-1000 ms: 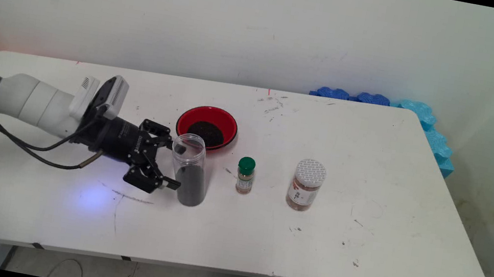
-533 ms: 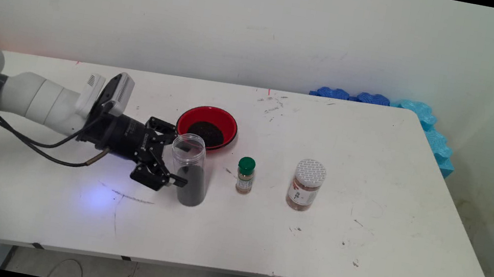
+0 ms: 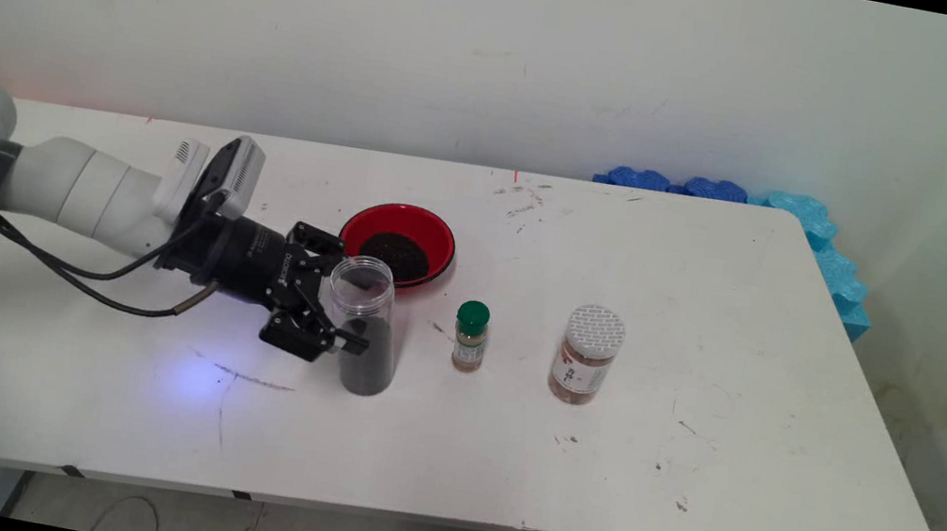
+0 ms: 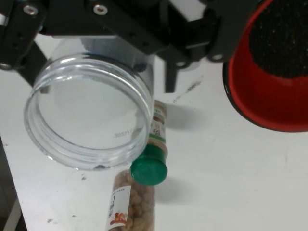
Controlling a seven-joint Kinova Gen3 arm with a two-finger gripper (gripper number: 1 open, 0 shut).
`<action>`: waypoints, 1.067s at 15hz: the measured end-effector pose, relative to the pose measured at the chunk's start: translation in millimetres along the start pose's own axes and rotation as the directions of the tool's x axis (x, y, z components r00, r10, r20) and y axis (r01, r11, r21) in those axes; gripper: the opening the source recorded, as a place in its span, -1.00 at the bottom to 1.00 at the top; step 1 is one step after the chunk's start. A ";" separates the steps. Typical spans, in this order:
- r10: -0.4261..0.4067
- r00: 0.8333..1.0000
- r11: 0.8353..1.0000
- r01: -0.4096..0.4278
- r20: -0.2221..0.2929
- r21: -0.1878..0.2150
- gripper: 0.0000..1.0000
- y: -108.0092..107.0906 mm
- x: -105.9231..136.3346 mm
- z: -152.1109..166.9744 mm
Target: Pick up the black seasoning powder from the table, then pour the black seasoning powder in the red bowl
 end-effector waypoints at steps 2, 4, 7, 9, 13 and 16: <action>0.001 1.000 1.000 -0.001 -0.002 0.004 -1.00 -0.6 1.0 0.8; 0.002 1.000 1.000 -0.002 -0.004 0.003 -1.00 -0.6 1.8 1.3; 0.000 1.000 1.000 0.000 -0.006 0.000 -1.00 -0.1 3.4 1.7; 0.001 1.000 1.000 -0.001 -0.007 -0.006 -1.00 1.6 4.4 0.5; 0.009 1.000 1.000 -0.009 0.003 -0.016 -1.00 6.3 6.2 -7.0; 0.022 1.000 1.000 -0.022 0.015 -0.019 -1.00 11.1 8.6 -17.1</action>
